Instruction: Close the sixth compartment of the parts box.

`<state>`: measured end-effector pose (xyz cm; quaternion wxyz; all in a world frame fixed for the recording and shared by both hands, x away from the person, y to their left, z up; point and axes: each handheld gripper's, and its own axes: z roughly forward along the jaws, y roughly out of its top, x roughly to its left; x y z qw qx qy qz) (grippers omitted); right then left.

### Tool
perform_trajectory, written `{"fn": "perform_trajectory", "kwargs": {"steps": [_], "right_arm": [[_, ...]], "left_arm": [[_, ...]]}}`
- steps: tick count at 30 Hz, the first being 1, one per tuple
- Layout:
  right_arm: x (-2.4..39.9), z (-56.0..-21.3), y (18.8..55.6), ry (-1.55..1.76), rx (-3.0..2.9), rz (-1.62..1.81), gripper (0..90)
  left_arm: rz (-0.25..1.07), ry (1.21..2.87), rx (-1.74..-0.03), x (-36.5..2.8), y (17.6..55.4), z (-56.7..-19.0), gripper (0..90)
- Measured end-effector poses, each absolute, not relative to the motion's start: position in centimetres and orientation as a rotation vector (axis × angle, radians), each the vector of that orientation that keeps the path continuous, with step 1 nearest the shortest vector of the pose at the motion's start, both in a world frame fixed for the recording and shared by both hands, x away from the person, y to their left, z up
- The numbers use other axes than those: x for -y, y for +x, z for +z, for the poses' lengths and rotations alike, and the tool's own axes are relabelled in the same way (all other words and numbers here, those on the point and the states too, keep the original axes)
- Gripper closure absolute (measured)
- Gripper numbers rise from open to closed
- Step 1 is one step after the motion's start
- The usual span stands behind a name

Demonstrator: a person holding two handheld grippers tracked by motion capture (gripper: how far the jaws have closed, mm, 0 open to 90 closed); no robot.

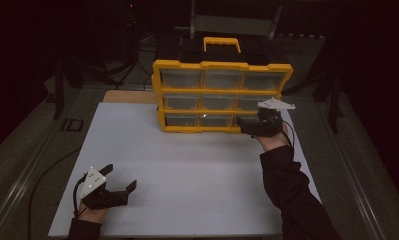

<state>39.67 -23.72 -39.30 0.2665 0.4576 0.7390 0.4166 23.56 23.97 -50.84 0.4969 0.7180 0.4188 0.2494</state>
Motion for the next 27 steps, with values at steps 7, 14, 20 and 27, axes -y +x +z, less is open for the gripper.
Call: {"fn": "perform_trajectory", "kwargs": {"steps": [7,14,20,27], "right_arm": [[23.7,-39.4,39.3,1.191,-2.047,1.136,9.2],[23.6,-38.8,39.0,1.118,-2.064,1.183,9.2],[23.4,-38.4,38.7,1.07,-2.086,1.227,9.2],[23.1,-37.8,38.2,1.042,-2.113,1.253,9.3]], "left_arm": [[0.604,1.738,-1.014,-24.0,23.6,-50.8,0.0],[0.601,1.737,-1.017,-24.0,23.6,-50.8,0.0],[0.6,1.734,-1.017,-24.0,23.6,-50.8,0.0],[0.598,1.735,-1.016,-24.0,23.5,-50.9,0.0]]}}
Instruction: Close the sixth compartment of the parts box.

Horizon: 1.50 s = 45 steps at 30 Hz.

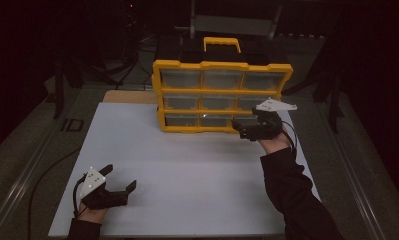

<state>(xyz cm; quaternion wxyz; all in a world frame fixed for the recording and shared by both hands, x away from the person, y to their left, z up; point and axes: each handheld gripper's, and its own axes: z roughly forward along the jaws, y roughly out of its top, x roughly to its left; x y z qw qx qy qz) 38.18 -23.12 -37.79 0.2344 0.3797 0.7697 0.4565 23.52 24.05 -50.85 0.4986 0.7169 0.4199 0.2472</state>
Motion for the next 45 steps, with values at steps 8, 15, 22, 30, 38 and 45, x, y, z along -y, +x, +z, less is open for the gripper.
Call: {"fn": "perform_trajectory", "kwargs": {"steps": [8,15,22,30,38,45], "right_arm": [[23.5,-36.5,36.7,1.001,-2.122,1.305,9.2],[24.3,-35.5,34.7,0.932,-2.116,1.355,9.2],[25.2,-35.5,32.9,0.887,-2.122,1.401,9.2],[26.3,-36.2,31.5,0.869,-2.087,1.414,9.2],[27.8,-38.0,30.6,0.89,-2.066,1.414,9.2],[28.8,-40.6,30.1,0.917,-2.085,1.406,9.2]], "left_arm": [[0.6,1.731,-1.016,-24.0,23.5,-50.8,0.0],[0.599,1.734,-1.016,-24.0,23.5,-50.8,0.0],[0.6,1.736,-1.015,-24.0,23.5,-50.8,0.0],[0.601,1.736,-1.015,-24.0,23.5,-50.8,0.0],[0.6,1.735,-1.014,-23.9,23.5,-50.8,0.0],[0.602,1.731,-1.011,-24.0,23.4,-50.8,0.0]]}}
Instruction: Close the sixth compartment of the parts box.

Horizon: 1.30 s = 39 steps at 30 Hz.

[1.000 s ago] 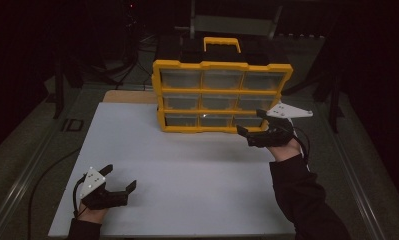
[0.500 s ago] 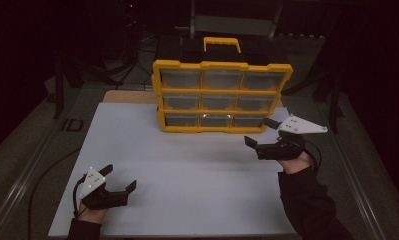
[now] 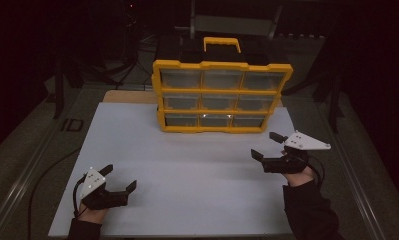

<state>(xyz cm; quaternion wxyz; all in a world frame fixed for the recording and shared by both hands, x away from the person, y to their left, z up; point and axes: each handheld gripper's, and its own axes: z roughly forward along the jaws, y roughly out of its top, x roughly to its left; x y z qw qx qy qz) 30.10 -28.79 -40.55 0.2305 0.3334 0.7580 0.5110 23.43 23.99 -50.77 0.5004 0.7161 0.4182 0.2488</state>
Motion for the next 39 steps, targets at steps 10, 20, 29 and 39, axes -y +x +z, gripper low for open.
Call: {"fn": "perform_trajectory", "kwargs": {"steps": [10,20,29,39], "right_arm": [[29.7,-44.1,29.3,0.969,-2.082,1.34,9.2],[29.8,-47.0,28.9,0.989,-2.128,1.305,9.2],[30.3,-48.7,28.5,1.031,-2.133,1.253,9.2],[30.8,-50.5,29.0,1.106,-2.134,1.122,9.2]], "left_arm": [[0.603,1.721,-1.008,-24.0,23.4,-50.7,0.0],[0.6,1.715,-1.005,-24.1,23.3,-50.7,0.0],[0.599,1.709,-1.001,-24.1,23.3,-50.6,0.0],[0.595,1.709,-1.001,-24.2,23.3,-50.6,0.0]]}}
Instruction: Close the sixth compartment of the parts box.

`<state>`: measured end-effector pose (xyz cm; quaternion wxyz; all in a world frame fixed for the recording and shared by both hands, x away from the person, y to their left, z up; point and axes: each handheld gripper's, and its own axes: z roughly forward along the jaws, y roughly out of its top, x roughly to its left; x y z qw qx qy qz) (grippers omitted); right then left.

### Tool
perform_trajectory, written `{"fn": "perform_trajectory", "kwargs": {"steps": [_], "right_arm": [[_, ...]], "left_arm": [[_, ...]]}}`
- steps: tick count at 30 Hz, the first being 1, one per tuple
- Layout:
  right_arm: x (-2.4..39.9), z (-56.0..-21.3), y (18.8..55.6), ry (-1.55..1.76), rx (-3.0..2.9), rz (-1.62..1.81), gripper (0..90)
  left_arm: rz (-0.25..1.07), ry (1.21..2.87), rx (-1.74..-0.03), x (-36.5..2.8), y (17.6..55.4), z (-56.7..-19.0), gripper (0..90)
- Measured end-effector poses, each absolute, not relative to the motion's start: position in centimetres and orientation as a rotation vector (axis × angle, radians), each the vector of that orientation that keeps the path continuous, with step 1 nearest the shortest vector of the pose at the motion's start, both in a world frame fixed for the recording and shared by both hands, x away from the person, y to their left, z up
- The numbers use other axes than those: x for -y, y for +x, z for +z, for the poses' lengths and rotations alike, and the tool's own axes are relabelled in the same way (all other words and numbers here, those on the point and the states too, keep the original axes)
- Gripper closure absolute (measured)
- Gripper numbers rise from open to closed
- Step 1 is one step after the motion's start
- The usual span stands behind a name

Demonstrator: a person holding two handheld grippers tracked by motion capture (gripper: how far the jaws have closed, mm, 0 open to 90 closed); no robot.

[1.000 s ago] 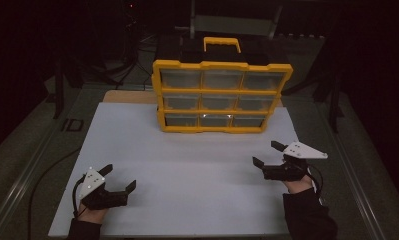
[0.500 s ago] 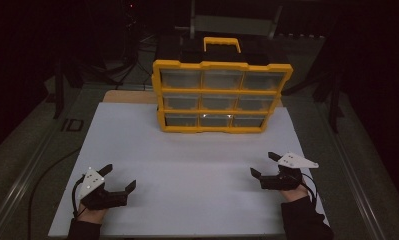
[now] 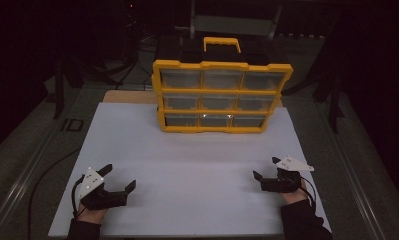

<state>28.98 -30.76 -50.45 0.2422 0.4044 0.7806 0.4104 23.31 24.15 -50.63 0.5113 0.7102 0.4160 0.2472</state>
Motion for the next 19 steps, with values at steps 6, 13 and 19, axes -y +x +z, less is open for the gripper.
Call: {"fn": "perform_trajectory", "kwargs": {"steps": [6,13,19], "right_arm": [[30.8,-50.83,29.42,1.137,-2.097,1.052,9.2],[31.24,-50.97,29.75,1.182,-2.054,1.015,9.2],[31.44,-50.84,29.74,1.193,-2.048,1.037,9.2]], "left_arm": [[0.591,1.713,-0.999,-24.05,23.34,-50.69,0.0],[0.59,1.712,-0.999,-24.08,23.39,-50.7,0.0],[0.59,1.716,-0.996,-23.98,23.37,-50.7,0.0]]}}
